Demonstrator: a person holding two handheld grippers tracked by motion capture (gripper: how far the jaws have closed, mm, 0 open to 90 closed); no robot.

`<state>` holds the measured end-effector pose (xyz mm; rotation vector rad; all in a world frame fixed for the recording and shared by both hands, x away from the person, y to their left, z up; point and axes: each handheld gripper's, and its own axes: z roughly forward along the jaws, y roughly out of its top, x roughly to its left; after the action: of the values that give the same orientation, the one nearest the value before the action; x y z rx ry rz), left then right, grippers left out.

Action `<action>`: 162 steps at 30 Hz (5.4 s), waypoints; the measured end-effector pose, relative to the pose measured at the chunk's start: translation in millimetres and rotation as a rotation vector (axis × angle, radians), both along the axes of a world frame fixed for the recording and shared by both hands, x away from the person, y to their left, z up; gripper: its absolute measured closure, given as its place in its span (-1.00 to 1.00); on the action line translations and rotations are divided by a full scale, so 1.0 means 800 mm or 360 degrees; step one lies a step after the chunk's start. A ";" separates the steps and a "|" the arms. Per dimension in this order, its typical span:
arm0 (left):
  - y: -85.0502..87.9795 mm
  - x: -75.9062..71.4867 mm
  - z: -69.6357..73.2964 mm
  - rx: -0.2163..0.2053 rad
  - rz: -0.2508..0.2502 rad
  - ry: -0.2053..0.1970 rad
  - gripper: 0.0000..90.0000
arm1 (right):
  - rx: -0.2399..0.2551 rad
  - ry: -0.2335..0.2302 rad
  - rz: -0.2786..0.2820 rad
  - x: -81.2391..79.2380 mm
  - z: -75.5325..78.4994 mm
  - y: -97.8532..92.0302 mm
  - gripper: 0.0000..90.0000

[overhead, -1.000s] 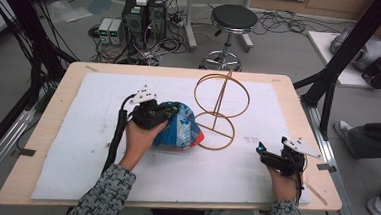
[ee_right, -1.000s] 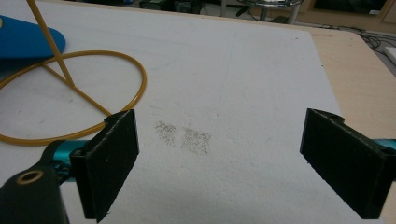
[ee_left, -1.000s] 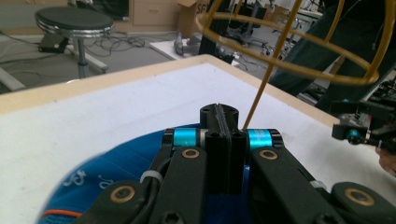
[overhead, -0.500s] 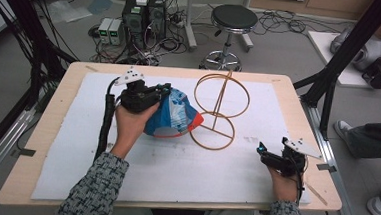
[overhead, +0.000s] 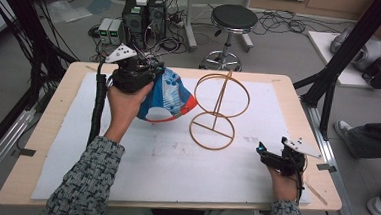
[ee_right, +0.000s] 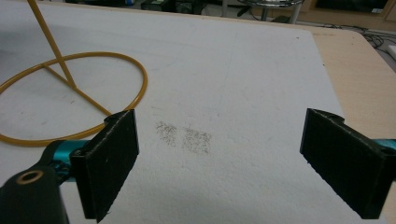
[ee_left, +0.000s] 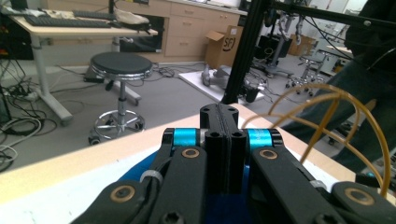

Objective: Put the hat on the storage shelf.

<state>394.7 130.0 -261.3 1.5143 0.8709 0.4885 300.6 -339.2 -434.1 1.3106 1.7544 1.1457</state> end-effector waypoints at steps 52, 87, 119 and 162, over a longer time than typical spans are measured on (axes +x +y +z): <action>-0.118 0.029 0.125 -0.0147 -0.0109 -0.0166 0.99 | 0.0109 -0.0007 -0.0006 -0.002 0.001 -0.010 -0.76; -0.182 0.004 0.065 0.0188 -0.0368 -0.0087 0.99 | 0.0110 0.0004 -0.0005 -0.002 0.001 -0.012 -0.76; -0.198 -0.017 0.054 0.0167 -0.0436 -0.0091 0.99 | 0.0109 0.0012 0.0002 -0.002 0.000 -0.011 -0.76; -0.203 -0.013 0.031 0.0305 -0.0401 -0.0209 0.71 | 0.0115 0.0013 0.0004 -0.001 0.000 -0.012 -0.76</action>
<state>384.4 -32.1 -236.8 1.7189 0.5335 0.4896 299.4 -348.7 -434.3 1.3575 1.7359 1.2166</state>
